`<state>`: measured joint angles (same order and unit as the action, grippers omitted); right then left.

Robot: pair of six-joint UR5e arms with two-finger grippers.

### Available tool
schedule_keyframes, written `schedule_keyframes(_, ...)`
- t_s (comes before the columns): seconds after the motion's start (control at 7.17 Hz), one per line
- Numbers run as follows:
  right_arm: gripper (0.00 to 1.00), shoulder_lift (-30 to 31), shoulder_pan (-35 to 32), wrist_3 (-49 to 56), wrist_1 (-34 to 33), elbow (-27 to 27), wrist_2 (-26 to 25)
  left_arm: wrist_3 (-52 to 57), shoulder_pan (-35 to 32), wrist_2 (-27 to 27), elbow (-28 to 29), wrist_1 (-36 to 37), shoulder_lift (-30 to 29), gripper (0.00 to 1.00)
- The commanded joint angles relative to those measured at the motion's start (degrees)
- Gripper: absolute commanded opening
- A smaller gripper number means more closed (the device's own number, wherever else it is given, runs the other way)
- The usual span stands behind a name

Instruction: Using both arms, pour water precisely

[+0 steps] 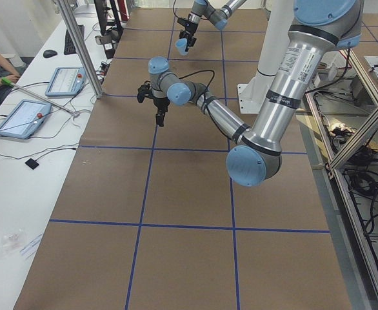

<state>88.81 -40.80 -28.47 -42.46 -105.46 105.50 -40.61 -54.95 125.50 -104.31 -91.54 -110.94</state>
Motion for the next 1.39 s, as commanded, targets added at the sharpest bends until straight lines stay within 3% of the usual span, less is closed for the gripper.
schedule_keyframes(0.0, 0.11, -5.7, 6.3, 0.8, -13.1, -3.2, -4.6, 8.1, -3.1, 0.0, 0.2, 0.1, 3.3, 0.99)
schedule_keyframes(0.28, 0.11, -15.4, 10.3, 0.8, -32.3, -5.8, -6.7, 9.9, -3.3, -0.1, 0.9, 0.0, 4.1, 0.99)
schedule_keyframes(0.42, 0.1, -19.8, 12.3, 0.9, -39.4, -5.7, -9.6, 11.5, -3.4, -0.1, 1.3, 0.0, 4.8, 0.99)
schedule_keyframes(0.7, 0.1, -28.4, 14.3, 1.0, -54.1, -5.1, -9.9, 17.6, -5.4, -0.2, 2.4, 0.0, 6.3, 0.99)
schedule_keyframes(1.26, 0.07, -39.7, 16.8, 5.1, -69.3, 0.1, -13.3, 21.1, -8.0, -0.3, 3.5, -0.1, 7.8, 0.99)
